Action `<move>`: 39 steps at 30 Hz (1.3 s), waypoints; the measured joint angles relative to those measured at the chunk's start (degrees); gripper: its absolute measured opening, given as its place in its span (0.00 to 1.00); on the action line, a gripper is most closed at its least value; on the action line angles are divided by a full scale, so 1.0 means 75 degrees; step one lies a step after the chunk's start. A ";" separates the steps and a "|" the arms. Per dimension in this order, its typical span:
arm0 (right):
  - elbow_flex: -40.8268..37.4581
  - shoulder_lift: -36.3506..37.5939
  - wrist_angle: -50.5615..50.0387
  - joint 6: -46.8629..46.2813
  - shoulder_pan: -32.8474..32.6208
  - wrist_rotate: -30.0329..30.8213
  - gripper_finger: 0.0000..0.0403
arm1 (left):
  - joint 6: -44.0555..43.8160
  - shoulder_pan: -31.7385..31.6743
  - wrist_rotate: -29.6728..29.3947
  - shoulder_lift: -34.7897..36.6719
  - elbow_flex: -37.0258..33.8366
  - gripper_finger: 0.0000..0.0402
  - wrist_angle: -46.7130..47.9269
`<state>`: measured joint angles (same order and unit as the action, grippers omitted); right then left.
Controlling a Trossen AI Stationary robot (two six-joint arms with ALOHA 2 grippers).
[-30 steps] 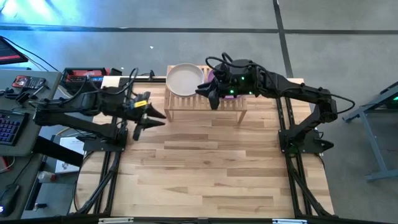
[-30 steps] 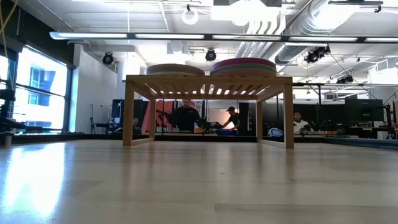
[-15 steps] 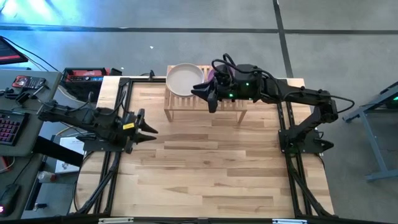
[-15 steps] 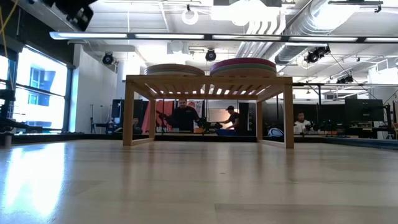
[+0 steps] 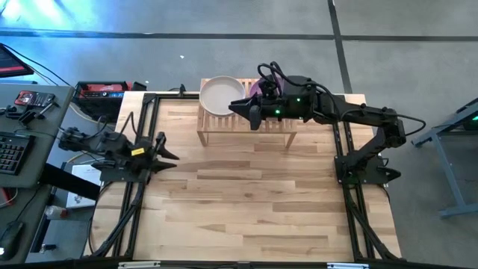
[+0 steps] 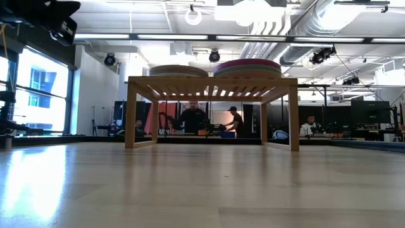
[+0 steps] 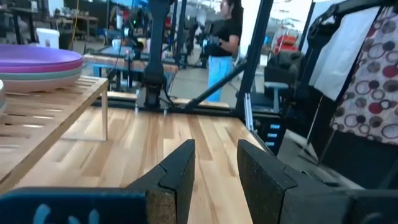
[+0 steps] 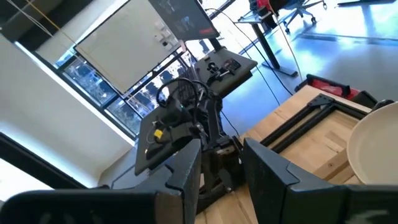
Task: Place and stack plates onto a shelf
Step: Return to home position
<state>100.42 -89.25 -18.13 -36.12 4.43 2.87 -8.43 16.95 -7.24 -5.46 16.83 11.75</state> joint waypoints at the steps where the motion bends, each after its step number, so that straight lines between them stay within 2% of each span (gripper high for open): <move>1: 0.0000 0.0000 -0.0003 0.0000 0.0003 0.0000 0.26 | 0.0003 -0.0002 -0.0004 0.0191 -0.0065 0.27 0.0048; 4: 0.0000 -0.0003 -0.0003 0.0009 0.0000 -0.0002 0.26 | 0.0038 -0.0003 -0.0001 0.0697 -0.0339 0.27 0.0090; 15: 0.0000 -0.0003 -0.0052 -0.0467 0.0003 -0.0266 0.26 | 0.0149 -0.0006 0.0022 0.0700 -0.1066 0.27 -0.0001; 22: 0.0000 -0.0005 0.0558 -0.0348 0.0003 -0.1141 0.26 | 0.0133 -0.0006 -0.0083 0.0696 -0.1761 0.27 -0.0622; 27: 0.0000 0.0301 0.0902 0.0013 0.0000 -0.1735 0.26 | 0.0082 -0.0012 -0.0076 0.0683 -0.1858 0.27 -0.0974; 34: 0.0000 0.1372 0.0151 0.1295 0.0000 -0.1698 0.26 | -0.0231 -0.0012 -0.0053 0.0586 -0.1860 0.27 -0.0981; 39: 0.0003 0.2356 -0.1441 0.2138 0.0000 -0.0657 0.26 | -0.0282 -0.0012 -0.0052 0.0578 -0.1858 0.27 -0.0962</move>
<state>100.44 -71.58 -28.94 -20.08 4.43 -2.05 -10.55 16.86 -7.64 -1.12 2.90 4.53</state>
